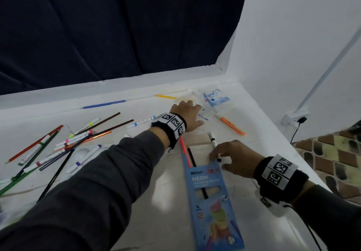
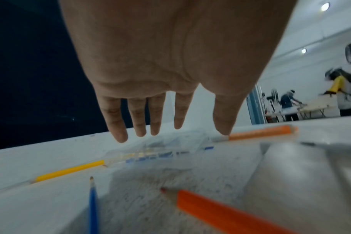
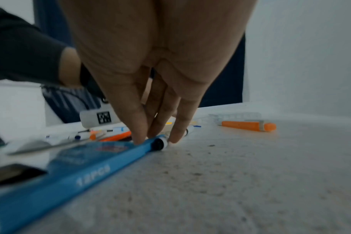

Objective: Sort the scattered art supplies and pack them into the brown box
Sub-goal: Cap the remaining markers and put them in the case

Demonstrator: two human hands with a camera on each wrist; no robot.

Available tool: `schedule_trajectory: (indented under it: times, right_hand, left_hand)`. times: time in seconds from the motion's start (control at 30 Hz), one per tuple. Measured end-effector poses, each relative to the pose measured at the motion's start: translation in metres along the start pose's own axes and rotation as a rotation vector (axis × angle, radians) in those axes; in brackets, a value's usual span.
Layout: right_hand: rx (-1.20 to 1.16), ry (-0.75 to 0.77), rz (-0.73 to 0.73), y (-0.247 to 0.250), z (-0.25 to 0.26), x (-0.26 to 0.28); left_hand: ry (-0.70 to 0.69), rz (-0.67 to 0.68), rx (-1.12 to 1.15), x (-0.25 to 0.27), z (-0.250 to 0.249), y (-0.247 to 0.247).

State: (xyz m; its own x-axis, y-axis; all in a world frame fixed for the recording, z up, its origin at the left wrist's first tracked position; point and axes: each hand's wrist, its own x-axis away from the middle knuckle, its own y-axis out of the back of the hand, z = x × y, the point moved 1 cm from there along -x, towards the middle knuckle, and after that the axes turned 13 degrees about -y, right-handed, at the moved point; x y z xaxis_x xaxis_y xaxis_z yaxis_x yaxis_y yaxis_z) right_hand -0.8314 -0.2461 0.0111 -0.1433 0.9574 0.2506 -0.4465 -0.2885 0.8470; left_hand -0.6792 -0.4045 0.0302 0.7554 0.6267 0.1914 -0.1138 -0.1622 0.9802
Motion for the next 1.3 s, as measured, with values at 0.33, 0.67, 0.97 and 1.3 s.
schedule_trajectory:
  times: [0.33, 0.67, 0.97, 1.3]
  right_hand:
    - [-0.042, -0.065, -0.411, 0.019, -0.033, -0.02]
    - [0.231, -0.385, -0.119, 0.036, -0.044, -0.052]
    - [0.08, -0.488, -0.091, 0.052, -0.044, -0.062]
    - [-0.358, -0.43, -0.355, 0.053, -0.006, -0.063]
  left_hand:
    - [-0.01, 0.061, -0.098, -0.036, 0.02, -0.015]
    - [-0.098, 0.017, -0.205, -0.025, 0.019, -0.014]
    - [-0.129, -0.172, -0.03, -0.002, 0.038, 0.019]
    - [-0.047, -0.573, 0.161, 0.057, 0.052, 0.096]
